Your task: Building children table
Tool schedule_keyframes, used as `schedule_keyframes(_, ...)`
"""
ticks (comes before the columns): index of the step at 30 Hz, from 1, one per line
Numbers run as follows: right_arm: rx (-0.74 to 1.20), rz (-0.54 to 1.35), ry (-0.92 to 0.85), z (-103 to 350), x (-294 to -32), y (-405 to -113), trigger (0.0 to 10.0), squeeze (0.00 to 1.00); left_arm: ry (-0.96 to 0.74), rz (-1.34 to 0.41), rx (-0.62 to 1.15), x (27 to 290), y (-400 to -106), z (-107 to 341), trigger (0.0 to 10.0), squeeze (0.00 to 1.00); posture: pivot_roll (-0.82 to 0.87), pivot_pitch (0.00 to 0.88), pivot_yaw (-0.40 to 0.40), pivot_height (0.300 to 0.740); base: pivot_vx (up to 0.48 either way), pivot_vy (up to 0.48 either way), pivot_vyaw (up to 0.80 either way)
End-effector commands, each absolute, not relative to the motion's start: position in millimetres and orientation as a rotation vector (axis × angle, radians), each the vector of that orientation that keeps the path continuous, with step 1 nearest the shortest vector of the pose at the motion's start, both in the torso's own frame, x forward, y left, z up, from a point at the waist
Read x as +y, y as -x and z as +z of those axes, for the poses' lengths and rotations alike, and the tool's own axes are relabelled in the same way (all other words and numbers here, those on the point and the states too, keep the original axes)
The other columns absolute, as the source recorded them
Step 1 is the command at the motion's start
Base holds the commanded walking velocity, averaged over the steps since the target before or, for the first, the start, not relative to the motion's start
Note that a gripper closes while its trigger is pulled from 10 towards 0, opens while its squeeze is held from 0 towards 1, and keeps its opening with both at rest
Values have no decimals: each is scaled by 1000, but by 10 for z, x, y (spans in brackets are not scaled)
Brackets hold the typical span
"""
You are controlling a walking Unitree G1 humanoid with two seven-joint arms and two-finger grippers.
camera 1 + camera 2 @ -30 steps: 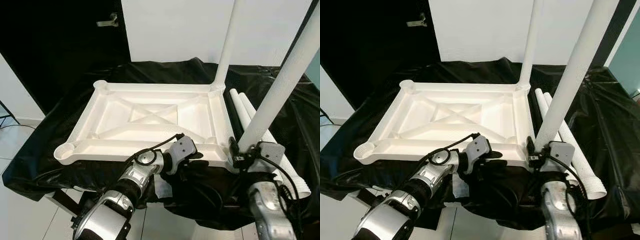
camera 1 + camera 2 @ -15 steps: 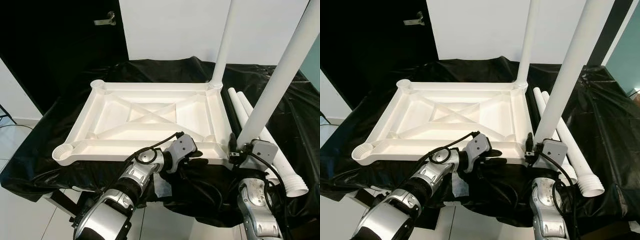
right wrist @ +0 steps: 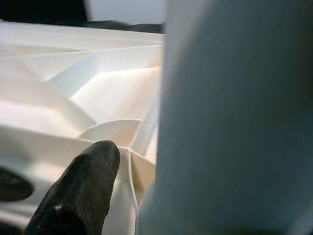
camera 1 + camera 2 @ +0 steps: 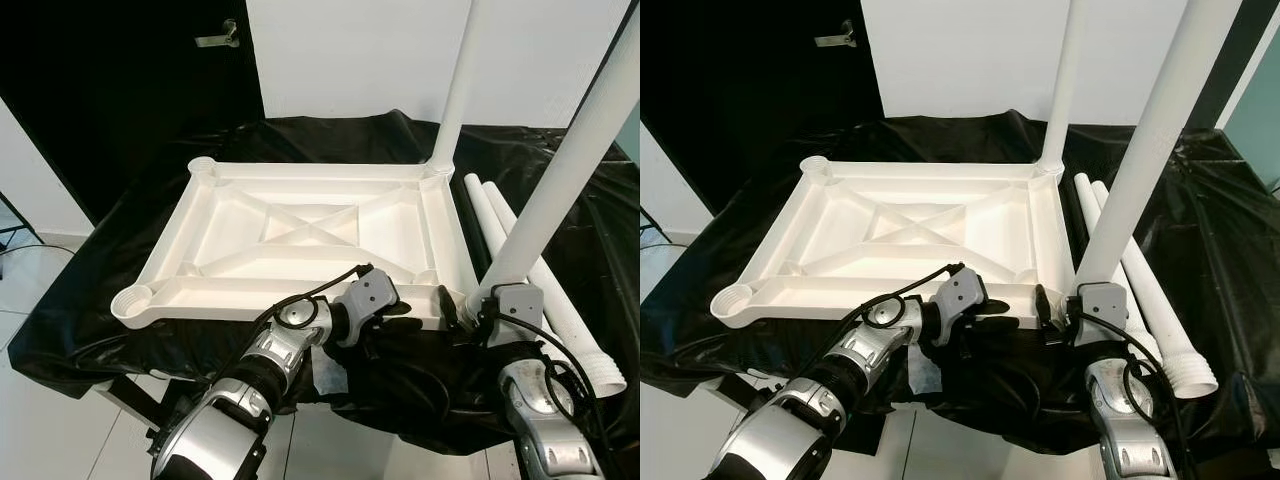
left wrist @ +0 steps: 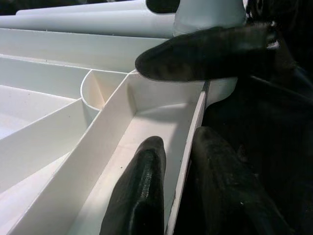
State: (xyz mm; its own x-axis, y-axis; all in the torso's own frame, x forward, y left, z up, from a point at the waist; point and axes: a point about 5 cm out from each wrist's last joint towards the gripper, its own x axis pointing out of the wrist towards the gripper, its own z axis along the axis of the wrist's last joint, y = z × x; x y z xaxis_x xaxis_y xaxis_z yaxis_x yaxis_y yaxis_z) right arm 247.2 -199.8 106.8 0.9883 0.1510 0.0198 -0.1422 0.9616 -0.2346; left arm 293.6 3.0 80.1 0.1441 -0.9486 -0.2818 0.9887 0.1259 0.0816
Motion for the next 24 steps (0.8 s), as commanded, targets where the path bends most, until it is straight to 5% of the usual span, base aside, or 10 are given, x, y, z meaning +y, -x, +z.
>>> schedule_keyframes(1,-41,190,219,1109,-2018,-2506,10000,0,-274,-1491,376,96,-2712,432,10000,0,-152,1,22,740,0,0,0)
schedule_keyframes(2,-33,207,220,1118,-2047,-2514,10000,0,-274,-1491,375,96,-2715,433,10000,0,-152,1,22,740,0,0,0)
schedule_keyframes(3,14,291,212,1109,-2079,-2526,6941,0,-275,-1490,375,99,-2721,436,10000,0,-156,0,25,740,0,0,0)
schedule_keyframes(7,31,324,207,1104,-2086,-2527,6941,0,-275,-1489,375,100,-2723,437,10000,0,-156,0,25,740,0,0,0)
schedule_keyframes(8,31,327,206,1104,-2087,-2527,0,0,-275,-1489,375,101,-2724,437,10000,0,-156,0,25,740,0,0,0)
schedule_keyframes(12,114,566,192,1108,-2049,-2463,0,0,-282,-1494,367,81,-2730,453,10000,0,-156,0,28,740,0,0,0)
schedule_keyframes(24,146,599,127,1022,-1981,-2395,0,0,-282,-1489,367,103,-2737,452,10000,0,-146,0,31,740,0,0,0)
